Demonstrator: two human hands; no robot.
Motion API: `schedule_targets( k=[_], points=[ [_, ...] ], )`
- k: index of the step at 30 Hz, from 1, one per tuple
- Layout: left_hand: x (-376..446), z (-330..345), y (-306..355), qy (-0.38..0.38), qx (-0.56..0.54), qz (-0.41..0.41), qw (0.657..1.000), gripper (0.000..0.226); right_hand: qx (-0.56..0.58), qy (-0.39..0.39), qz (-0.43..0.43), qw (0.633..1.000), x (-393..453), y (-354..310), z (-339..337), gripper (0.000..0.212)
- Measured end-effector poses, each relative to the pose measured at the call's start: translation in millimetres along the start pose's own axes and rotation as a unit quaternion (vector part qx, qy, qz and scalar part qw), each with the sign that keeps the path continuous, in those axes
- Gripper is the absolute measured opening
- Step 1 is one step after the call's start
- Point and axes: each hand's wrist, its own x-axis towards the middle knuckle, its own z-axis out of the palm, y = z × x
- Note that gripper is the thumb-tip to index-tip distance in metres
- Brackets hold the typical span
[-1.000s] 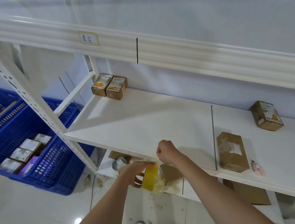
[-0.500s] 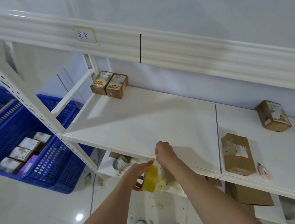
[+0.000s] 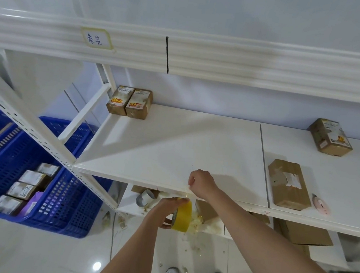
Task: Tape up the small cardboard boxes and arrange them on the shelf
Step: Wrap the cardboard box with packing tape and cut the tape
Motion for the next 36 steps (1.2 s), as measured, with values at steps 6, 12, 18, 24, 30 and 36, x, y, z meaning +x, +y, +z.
schedule_targets(
  k=[6, 12, 18, 24, 30, 36],
  points=[
    [-1.3, 2.1, -1.1, -0.005, -0.015, -0.010, 1.000, 0.078, -0.022, -0.041, -0.030, 0.998, 0.5, -5.7, 1.6, 0.028],
    [-1.3, 4.6, 1.2, 0.012, -0.001, -0.019, 1.000, 0.079, -0.036, -0.040, -0.032, 0.998, 0.7, -13.8, 1.7, 0.010],
    [-0.9, 2.8, 0.2, 0.020, 0.030, -0.025, 0.999, 0.077, -0.072, -0.044, -0.059, 0.995, -7.3, -23.7, -1.4, 0.020],
    [-4.7, -3.9, -9.2, 0.010, 0.023, -0.017, 1.000, 0.083, -0.076, -0.068, -0.076, 0.992, -12.7, -25.4, -6.1, 0.010],
    [-6.4, 0.2, -2.9, 0.014, 0.042, -0.032, 0.999, 0.095, -0.059, -0.047, -0.075, 0.994, -6.9, -21.8, -11.4, 0.005],
    [-2.6, 0.2, -3.7, 0.005, 0.041, -0.043, 0.998, 0.098, -0.055, -0.050, -0.065, 0.995, -1.7, -21.8, -10.3, 0.007]
  ],
)
